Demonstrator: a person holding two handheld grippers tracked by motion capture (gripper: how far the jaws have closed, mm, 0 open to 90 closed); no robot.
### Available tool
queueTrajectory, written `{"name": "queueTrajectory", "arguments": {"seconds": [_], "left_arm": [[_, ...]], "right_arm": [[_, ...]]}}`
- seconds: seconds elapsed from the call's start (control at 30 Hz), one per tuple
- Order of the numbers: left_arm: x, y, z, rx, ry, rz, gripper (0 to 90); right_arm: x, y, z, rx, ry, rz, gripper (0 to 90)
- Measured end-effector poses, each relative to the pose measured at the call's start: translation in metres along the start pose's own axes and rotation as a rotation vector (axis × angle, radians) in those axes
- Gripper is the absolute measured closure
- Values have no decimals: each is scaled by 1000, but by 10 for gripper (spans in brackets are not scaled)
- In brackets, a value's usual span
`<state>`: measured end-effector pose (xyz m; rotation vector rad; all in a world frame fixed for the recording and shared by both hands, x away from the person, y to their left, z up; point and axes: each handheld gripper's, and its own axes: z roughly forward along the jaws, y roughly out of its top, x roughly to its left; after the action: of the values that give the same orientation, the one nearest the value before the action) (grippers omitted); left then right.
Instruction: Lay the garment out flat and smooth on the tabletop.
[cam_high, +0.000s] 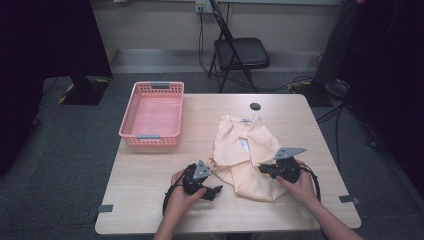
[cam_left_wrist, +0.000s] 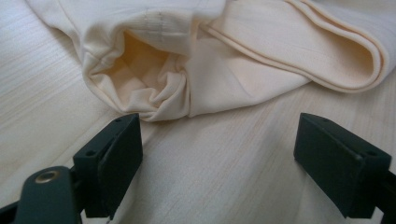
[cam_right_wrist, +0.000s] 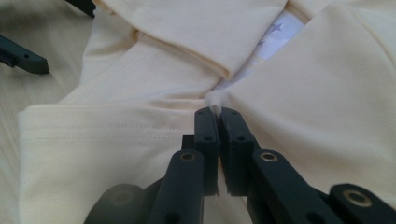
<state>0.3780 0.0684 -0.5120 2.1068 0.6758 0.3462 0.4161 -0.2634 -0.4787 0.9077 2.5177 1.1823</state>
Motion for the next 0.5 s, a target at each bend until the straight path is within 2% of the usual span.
{"name": "queueTrajectory", "arguments": {"seconds": [0.23, 0.5], "left_arm": [[0, 0, 0, 0, 0, 0, 154], [0, 0, 0, 0, 1, 0, 154]], "right_arm": [[-20, 10, -27, -64, -1, 59, 868], [-51, 17, -54, -107, -38, 123, 868]]}}
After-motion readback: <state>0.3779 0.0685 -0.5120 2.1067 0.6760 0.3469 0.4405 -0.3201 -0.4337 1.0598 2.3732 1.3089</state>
